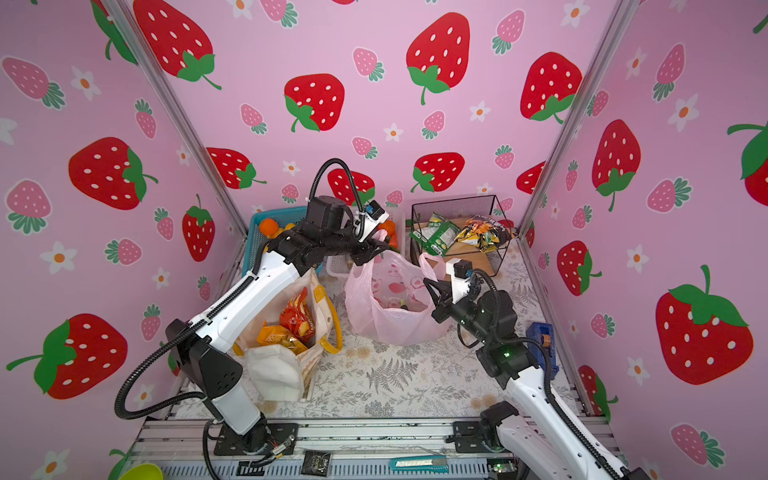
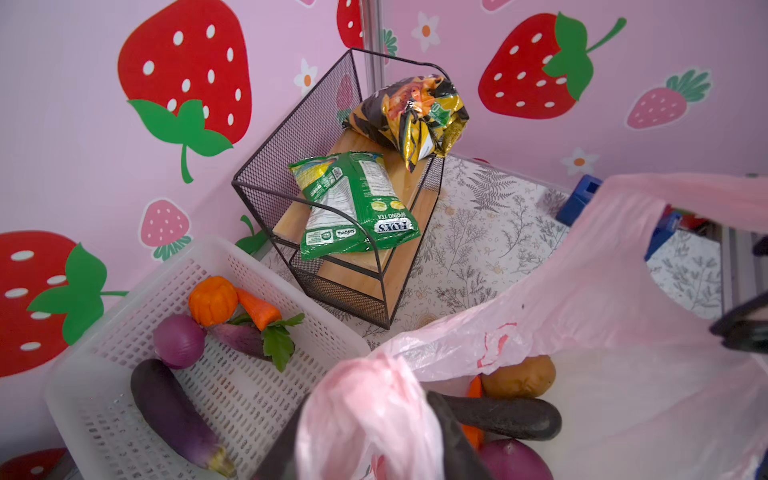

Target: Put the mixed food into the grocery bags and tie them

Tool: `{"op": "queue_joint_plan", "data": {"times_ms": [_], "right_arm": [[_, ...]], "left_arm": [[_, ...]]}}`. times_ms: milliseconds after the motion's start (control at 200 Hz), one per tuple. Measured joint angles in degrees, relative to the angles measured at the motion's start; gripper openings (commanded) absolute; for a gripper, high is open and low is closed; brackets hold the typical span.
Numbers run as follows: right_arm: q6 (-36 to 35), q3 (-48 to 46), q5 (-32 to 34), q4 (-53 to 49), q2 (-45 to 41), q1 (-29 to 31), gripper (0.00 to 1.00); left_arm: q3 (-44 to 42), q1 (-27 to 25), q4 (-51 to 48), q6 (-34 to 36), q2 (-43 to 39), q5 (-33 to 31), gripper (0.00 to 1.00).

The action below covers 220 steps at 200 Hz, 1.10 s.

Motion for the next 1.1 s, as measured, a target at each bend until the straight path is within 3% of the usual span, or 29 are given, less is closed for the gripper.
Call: {"op": "queue_joint_plan", "data": {"times_ms": [50,115,175,435,600,835,1101], "right_arm": [[0.00,0.02,0.96,-0.11,0.02,-0.02,0.00],[0.00,0.17,2.73,-0.33,0.00,-0.02,0.00],[-0.09,0.46,5.14,-0.96,-0.17,-0.02,0.00],[-1.55,1.55,18.84,-3.76,-5.29,-0.37,0.00],[-2.95,1.55,24.76,-3.34,-8.63,-0.37,0.00],[-3.76,1.22,31.19,-2.25,-8.41,-0.39,0.00],[-3.96,1.22,38.01,-2.73,-1.51,-2.29,0.04]], "left_arm": [[0.00,0.00,0.33,-0.87,-0.17,1.27,0.25],[-0.17,-0.07,1.31,-2.29,-0.63,3.45,0.08],[-2.14,-0.28,4.13,-3.50,-2.27,5.11,0.00],[-20.02,-1.81,23.69,-16.59,-16.41,9.03,0.00],[-25.57,-1.79,33.62,-23.69,-19.04,7.54,0.00],[-32.44,-1.53,40.24,-29.16,-19.65,5.55,0.00],[-40.44,0.13,43.69,-33.62,-21.92,6.49,0.00]]}}
